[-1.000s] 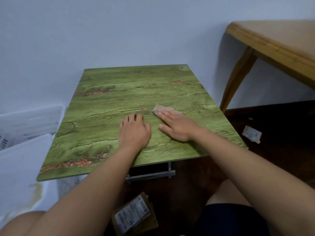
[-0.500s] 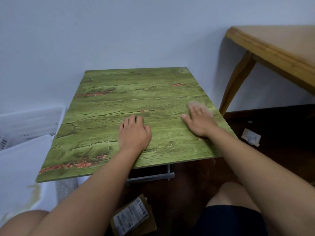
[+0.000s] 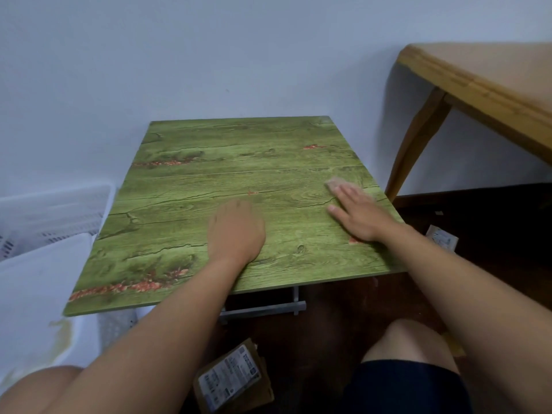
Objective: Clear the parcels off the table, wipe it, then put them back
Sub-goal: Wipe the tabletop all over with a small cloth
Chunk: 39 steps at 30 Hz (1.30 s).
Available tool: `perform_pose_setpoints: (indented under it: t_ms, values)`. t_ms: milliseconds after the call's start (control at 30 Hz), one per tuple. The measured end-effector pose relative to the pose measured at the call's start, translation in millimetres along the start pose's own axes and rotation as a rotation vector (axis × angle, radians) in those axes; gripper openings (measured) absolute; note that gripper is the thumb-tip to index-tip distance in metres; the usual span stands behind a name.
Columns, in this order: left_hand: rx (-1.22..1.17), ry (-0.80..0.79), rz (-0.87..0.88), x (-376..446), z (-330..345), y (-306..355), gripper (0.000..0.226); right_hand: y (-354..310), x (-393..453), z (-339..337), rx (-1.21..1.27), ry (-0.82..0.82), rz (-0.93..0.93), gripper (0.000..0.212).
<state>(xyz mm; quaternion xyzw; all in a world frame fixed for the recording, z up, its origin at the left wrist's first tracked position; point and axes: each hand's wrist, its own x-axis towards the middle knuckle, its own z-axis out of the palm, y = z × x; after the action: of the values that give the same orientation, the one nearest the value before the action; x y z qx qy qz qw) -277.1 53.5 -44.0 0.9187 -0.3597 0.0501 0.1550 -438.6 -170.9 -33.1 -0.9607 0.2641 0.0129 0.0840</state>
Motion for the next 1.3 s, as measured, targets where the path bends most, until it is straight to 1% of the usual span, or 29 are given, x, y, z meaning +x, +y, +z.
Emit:
perform_pose_setpoints:
  t_ms: [100,167,233,300,367,467,533,633,700,733,800,867,900,967,1000,1100,1167,1300]
  values:
    - [0.005,-0.001,-0.003,0.7,0.8,0.2,0.045,34.9,2.4,-0.7,0.03,-0.02,0.144,0.08]
    - [0.011,0.001,-0.003,0.7,1.5,0.4,0.045,42.1,5.4,-0.9,0.071,-0.014,0.207,0.09]
    - [0.016,0.005,-0.005,0.7,2.3,0.6,0.044,30.8,6.3,-0.6,0.087,-0.032,0.282,0.085]
    - [0.018,0.004,-0.007,0.7,2.5,0.6,0.044,5.5,4.8,-0.9,0.072,-0.052,0.32,0.08]
    - [0.023,0.002,-0.004,0.4,2.5,1.0,0.044,-24.1,2.2,2.0,0.034,-0.066,0.234,0.081]
    - [0.017,0.005,-0.006,0.6,1.7,0.6,0.044,-63.8,-0.4,13.0,-0.012,-0.088,-0.001,0.081]
    - [0.01,0.008,-0.005,0.1,0.9,0.1,0.044,-81.5,-3.8,16.6,-0.037,-0.112,-0.126,0.079]
    - [0.004,0.021,0.004,-0.7,-0.1,0.3,0.044,-81.8,-10.3,11.2,-0.03,-0.116,-0.237,0.072]
    - [-0.002,0.022,0.007,-0.5,-0.4,0.3,0.049,-66.2,-13.8,5.4,-0.016,-0.096,-0.242,0.066]
    - [-0.003,0.015,0.009,-0.3,-0.5,-0.2,0.054,-55.0,-14.5,3.1,-0.01,-0.075,-0.215,0.066]
    - [0.008,-0.01,0.006,-0.4,-1.0,-1.5,0.07,-26.2,-12.8,1.9,-0.001,-0.03,-0.107,0.072]
    - [0.032,-0.042,0.003,-1.4,-1.7,-2.1,0.088,5.1,-10.6,1.8,0.026,0.013,0.046,0.082]
    - [0.043,-0.051,0.003,-1.9,-2.0,-1.8,0.093,19.5,-9.7,1.6,0.038,0.016,0.132,0.083]
    - [0.058,-0.052,0.006,-1.8,-2.2,-0.8,0.097,38.0,-8.3,-0.1,0.074,-0.011,0.273,0.08]
    - [0.065,-0.05,0.007,-1.7,-2.2,-0.5,0.097,40.1,-7.6,-0.2,0.089,-0.017,0.311,0.081]
    - [0.075,-0.051,0.009,-1.3,-2.4,-0.3,0.093,18.5,-8.0,0.9,0.031,-0.034,0.342,0.084]
    - [0.076,-0.05,0.012,-1.2,-2.0,-0.5,0.089,-8.4,-10.4,1.4,0.005,-0.062,0.285,0.083]
    - [0.058,-0.044,0.012,-0.2,-1.2,-1.0,0.079,-63.5,-20.4,6.0,-0.038,-0.083,-0.019,0.076]
